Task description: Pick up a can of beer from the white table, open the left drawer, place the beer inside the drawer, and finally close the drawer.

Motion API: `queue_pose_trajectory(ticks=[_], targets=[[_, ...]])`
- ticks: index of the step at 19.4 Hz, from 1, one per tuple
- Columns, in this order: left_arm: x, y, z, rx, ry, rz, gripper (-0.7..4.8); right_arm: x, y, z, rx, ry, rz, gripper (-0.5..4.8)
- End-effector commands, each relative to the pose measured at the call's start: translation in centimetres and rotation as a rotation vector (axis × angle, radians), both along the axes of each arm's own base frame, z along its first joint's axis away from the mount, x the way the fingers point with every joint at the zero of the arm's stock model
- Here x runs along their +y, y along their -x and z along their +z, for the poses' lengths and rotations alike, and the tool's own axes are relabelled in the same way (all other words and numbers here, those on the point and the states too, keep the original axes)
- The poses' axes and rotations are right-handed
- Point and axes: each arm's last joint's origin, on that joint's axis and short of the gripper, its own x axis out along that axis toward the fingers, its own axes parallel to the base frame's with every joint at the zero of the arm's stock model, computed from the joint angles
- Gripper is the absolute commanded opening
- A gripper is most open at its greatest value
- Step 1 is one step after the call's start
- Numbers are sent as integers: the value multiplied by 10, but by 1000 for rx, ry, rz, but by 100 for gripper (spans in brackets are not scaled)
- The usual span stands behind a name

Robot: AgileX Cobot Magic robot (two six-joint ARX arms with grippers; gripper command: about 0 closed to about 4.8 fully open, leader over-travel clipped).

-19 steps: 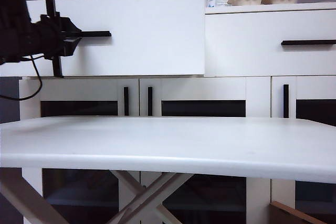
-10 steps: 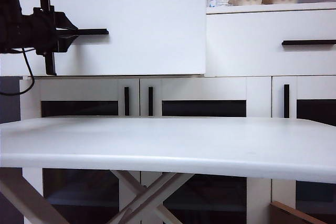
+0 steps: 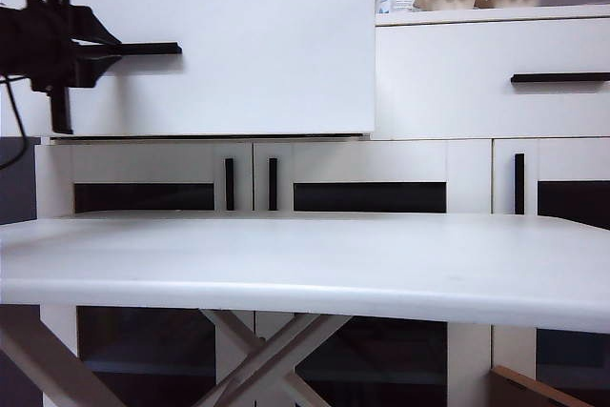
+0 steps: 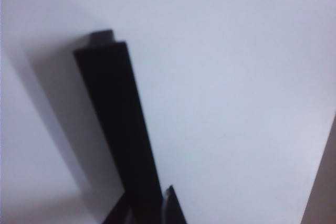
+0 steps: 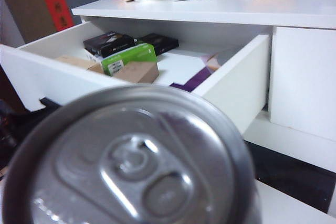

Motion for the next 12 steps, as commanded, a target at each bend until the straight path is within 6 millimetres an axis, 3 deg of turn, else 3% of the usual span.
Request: queue_pose_trajectory(ticks=[1,6,12], targets=[[2,22,2,-29,-34,4,-7,-1,4,11,-78,-28,3,144],[6,52,-2,-26,-29,20,-7,-1,3,11,-78,-28,1,144],[8,66,-4,-21,-13,14,-7,-1,3,11,-79,-27,1,144]])
